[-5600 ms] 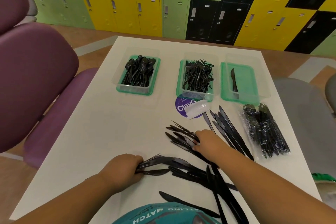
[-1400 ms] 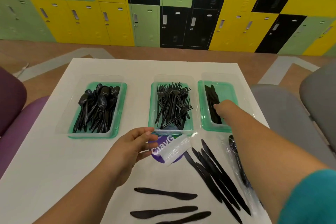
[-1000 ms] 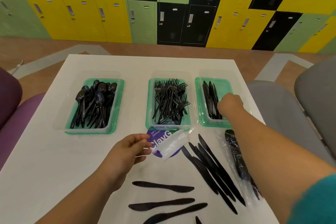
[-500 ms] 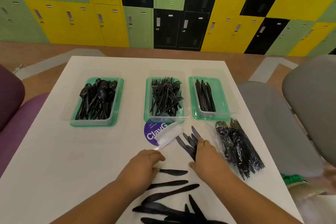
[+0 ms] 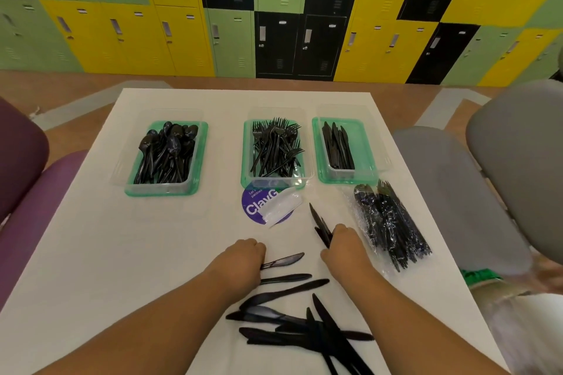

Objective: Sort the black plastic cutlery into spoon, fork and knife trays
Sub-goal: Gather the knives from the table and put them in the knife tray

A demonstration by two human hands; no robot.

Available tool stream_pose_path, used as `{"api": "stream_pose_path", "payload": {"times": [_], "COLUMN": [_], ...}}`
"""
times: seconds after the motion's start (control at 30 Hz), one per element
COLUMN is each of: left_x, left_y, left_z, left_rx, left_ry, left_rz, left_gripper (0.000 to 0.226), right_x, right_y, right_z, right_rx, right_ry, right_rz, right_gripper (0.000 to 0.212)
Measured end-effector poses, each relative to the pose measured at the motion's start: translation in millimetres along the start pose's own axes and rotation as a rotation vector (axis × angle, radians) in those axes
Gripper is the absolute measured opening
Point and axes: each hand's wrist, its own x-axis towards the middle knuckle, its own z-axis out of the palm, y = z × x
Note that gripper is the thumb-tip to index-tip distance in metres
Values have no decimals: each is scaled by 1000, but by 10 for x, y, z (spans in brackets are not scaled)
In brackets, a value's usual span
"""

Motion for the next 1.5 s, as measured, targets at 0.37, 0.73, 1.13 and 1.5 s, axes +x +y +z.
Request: {"api": "stream_pose_path", "payload": {"times": [0.37, 0.73, 1.13, 1.5], "left_x": [-70, -356, -443, -361], "left_y": [-30, 311, 384, 288], "left_z": [42, 127, 290, 246], "left_rx": [-116, -409, -261, -169], "left_ry": [72, 84, -10, 96], "left_rz": [0, 86, 225, 184], "left_gripper": [26, 14, 54, 31], "right_x": [-236, -566, -1061, -945], "right_y": [134, 333, 494, 423], "right_z": [156, -256, 21, 81], "right_rx": [-186, 174, -206, -4], "right_ry": [192, -128, -337, -195], "right_rz": [-189, -176, -268, -406], "right_gripper": [34, 34, 59, 29]}}
